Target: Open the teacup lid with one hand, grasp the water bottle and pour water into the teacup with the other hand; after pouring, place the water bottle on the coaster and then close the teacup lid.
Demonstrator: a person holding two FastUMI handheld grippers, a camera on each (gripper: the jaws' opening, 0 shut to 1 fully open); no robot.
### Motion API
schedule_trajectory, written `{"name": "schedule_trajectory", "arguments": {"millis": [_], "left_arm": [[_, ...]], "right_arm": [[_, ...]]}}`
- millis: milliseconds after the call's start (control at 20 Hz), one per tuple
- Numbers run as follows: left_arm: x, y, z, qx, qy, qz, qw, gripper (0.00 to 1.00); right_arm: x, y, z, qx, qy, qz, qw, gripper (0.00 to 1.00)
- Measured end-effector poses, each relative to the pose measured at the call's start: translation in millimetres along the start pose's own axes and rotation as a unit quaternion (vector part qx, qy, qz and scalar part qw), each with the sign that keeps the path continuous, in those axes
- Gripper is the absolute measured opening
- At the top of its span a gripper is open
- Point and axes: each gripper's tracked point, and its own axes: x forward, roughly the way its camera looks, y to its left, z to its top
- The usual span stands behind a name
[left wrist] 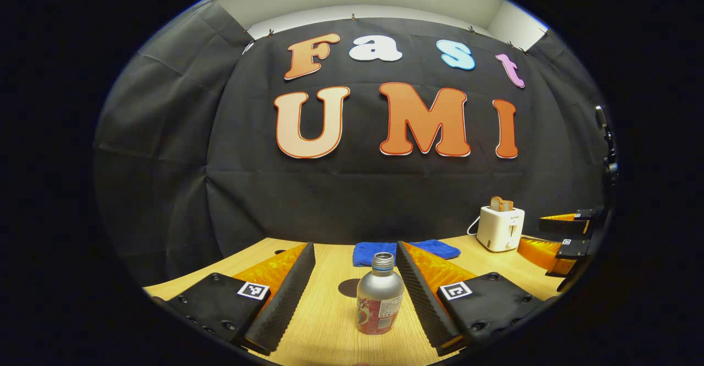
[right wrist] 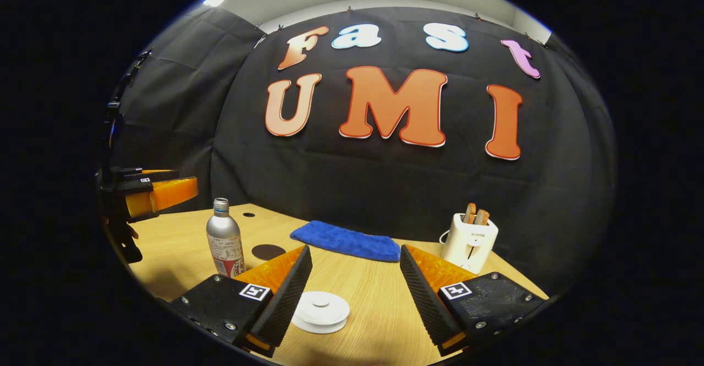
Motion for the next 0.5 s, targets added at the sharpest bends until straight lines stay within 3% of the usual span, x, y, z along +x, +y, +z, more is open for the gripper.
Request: {"name": "schedule_trajectory", "arguments": {"millis": [300,400,500], "left_arm": [[-1,-3,-14,0.002,0.014,-0.008,1.000,1.00],[-1,-3,-18,0.004,0.019,-0.008,1.000,0.97],[0,-4,-21,0.007,0.023,-0.009,1.000,1.00]], "right_arm": [[12,23,-41,0.000,0.056,0.038,0.998,0.84],[14,26,-53,-0.004,0.073,0.043,0.996,0.79],[20,26,-66,-0.007,0.091,0.037,0.995,0.76]]}}
